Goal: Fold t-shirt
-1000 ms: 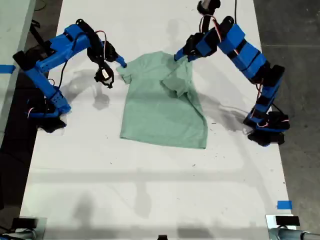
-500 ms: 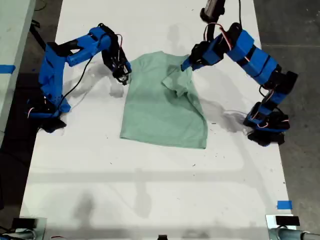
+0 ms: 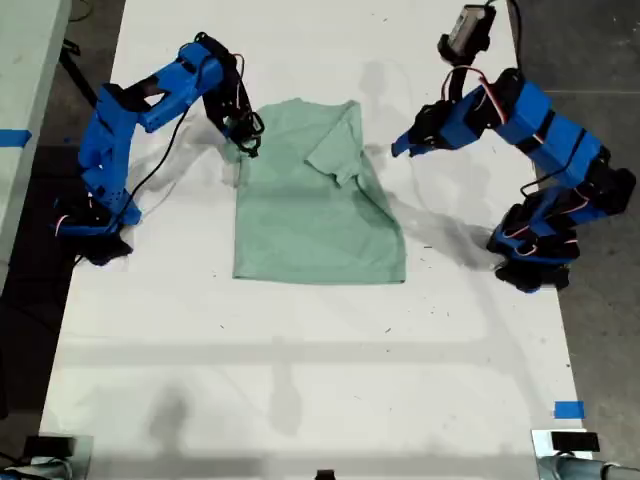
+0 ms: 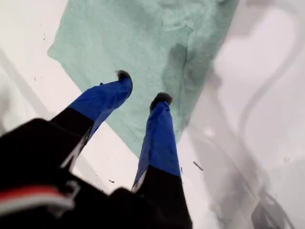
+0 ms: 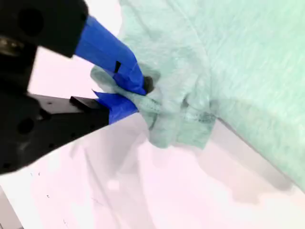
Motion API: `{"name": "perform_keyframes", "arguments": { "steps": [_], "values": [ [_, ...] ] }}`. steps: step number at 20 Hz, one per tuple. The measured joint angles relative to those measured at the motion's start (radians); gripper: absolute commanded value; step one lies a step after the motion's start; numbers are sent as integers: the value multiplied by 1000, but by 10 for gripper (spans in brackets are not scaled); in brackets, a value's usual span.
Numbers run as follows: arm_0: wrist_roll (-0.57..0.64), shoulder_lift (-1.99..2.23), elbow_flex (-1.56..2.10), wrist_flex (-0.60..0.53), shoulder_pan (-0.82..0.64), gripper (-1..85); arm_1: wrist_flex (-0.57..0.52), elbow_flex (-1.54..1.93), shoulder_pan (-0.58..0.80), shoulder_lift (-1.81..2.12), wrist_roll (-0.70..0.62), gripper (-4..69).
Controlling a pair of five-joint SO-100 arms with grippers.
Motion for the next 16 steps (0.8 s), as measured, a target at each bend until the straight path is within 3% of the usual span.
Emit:
{"name": "perform_keyframes", "arguments": {
  "steps": [9,14,16],
  "values": [
    [-52,189,17,35,43,7,-28,109,2,75,26,134],
    [-81,189,14,-144,193,7,-37,160,2,106,48,133],
    [-69,189,14,-235,245,45,-44,193,0,140,60,134]
  ]
}}
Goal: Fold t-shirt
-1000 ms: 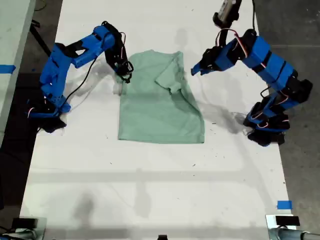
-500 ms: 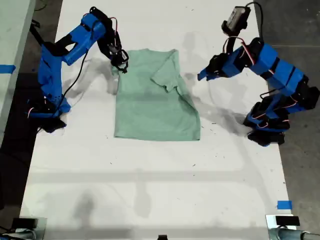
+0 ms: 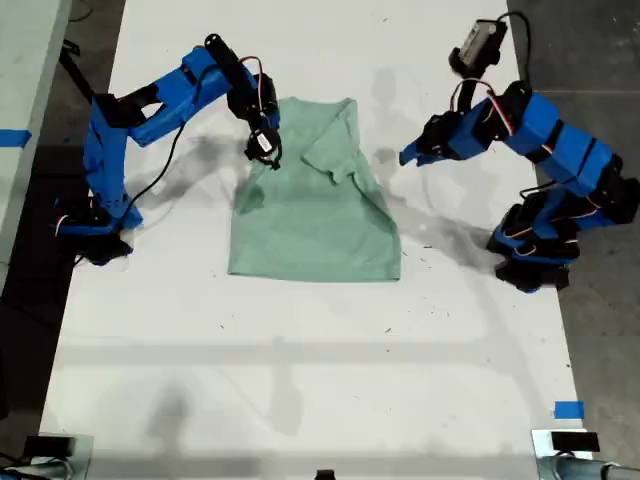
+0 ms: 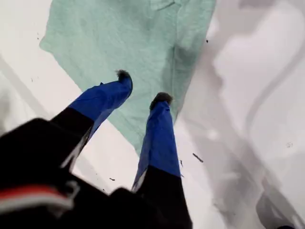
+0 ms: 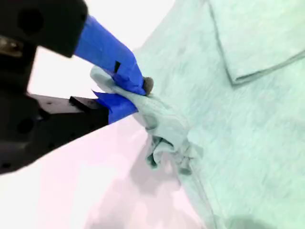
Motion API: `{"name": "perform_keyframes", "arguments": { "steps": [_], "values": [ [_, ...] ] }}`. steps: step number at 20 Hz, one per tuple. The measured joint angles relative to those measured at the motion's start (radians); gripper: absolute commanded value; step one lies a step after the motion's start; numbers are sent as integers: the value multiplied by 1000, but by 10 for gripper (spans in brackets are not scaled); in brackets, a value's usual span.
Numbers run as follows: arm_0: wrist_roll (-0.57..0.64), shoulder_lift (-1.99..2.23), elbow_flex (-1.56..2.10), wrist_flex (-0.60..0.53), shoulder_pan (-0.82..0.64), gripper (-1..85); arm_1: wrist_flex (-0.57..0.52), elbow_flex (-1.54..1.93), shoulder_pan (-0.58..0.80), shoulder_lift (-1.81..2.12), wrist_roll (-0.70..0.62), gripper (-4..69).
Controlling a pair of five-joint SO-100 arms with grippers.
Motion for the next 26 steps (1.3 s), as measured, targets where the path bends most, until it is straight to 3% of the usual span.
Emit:
{"name": "perform_keyframes", "arguments": {
  "steps": [2,5,11,15,19,23,26],
  "values": [
    [29,-18,-6,-83,31,291,-8,40,-3,40,15,134],
    [137,-38,-8,-199,69,342,-15,98,-21,104,40,135],
    [232,44,-9,-311,166,341,-48,227,-28,215,58,134],
    [258,225,8,-169,195,339,-80,311,-97,221,58,132],
    [253,422,164,60,342,334,-110,420,-267,221,91,268],
    [152,676,549,35,537,330,-227,581,-453,219,186,296],
    [86,764,732,14,603,328,-337,663,-511,170,236,296]
  ]
}}
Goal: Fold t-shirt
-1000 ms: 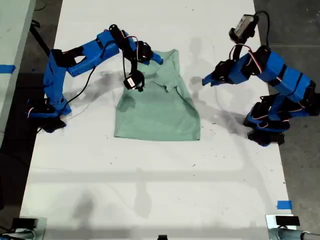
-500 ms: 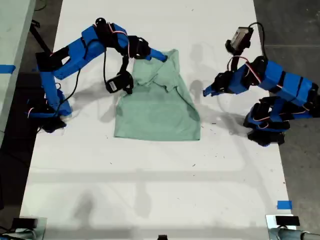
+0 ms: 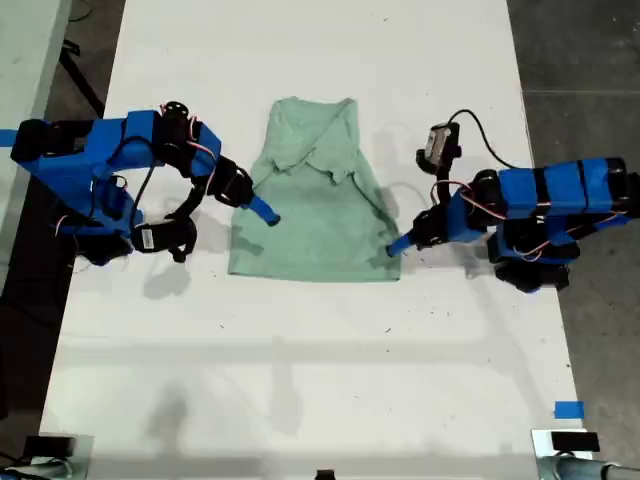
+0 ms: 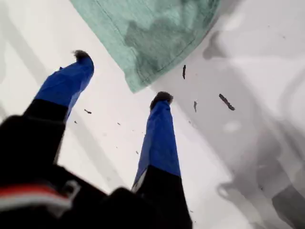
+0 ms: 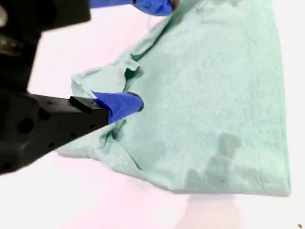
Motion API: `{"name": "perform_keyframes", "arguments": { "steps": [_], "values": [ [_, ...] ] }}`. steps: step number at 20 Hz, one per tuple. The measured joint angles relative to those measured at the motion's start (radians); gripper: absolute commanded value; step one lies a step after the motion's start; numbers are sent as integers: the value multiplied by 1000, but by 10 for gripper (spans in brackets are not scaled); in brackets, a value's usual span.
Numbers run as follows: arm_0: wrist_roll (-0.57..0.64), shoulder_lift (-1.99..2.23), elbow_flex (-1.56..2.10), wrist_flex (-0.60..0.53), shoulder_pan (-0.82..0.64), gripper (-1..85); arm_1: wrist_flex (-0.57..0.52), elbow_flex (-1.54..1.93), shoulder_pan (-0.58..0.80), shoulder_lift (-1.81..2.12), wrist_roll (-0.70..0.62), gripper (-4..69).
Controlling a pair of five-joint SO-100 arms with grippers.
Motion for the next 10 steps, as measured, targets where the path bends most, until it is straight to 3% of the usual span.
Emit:
{"name": "perform_keyframes", "arguments": {
  "steps": [7,8,10],
  "values": [
    [-77,25,61,0,101,322,-204,0,-38,-328,52,286],
    [-78,25,61,0,106,322,-218,0,-43,-387,55,262],
    [-80,25,61,0,110,322,-241,-32,-49,-460,75,94]
  ]
}}
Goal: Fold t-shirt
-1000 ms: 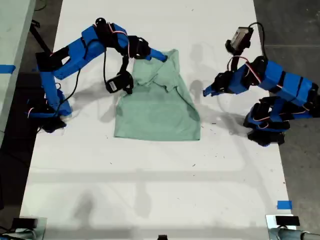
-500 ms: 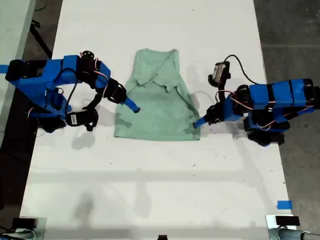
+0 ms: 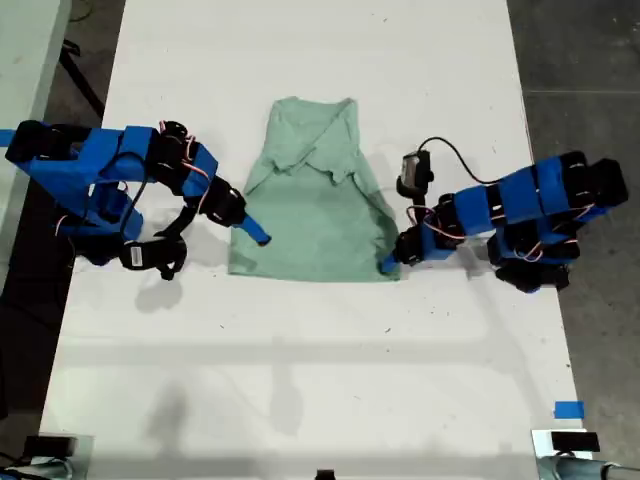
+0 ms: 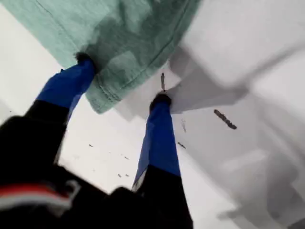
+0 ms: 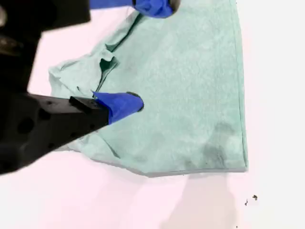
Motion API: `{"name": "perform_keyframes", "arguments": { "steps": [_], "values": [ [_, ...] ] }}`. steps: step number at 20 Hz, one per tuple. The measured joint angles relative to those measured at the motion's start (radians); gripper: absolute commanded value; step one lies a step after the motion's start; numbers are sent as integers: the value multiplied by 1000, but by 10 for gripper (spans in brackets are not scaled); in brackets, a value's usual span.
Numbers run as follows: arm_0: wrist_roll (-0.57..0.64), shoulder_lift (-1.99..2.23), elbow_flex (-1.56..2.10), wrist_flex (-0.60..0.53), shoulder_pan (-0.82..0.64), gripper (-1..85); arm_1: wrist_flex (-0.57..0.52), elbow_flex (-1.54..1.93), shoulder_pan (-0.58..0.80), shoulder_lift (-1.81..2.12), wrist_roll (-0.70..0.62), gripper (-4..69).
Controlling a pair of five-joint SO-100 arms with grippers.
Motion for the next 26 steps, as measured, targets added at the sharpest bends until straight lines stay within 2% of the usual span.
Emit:
{"name": "perform_keyframes", "arguments": {
  "steps": [1,2,4,9,12,17,18,19,20,26],
  "values": [
    [0,0,0,0,2,322,-11,-17,0,-21,14,11],
    [0,3,5,-2,2,322,-18,-28,0,-28,29,-10],
    [0,17,12,0,2,321,-26,-40,0,-29,44,-10],
    [0,29,41,-6,2,320,186,-195,0,57,46,-10],
    [0,29,49,-12,2,320,187,-333,5,20,25,-10],
    [0,29,66,-25,2,320,169,-727,8,-390,-9,-11],
    [0,29,67,-25,2,320,172,-811,9,-474,-9,4],
    [0,31,74,-28,2,320,179,-887,9,-552,-9,282],
    [-2,34,80,-28,2,320,206,-956,9,-611,-11,370],
    [-29,52,137,-35,2,323,446,-1273,14,-601,-115,291]
  ]
}}
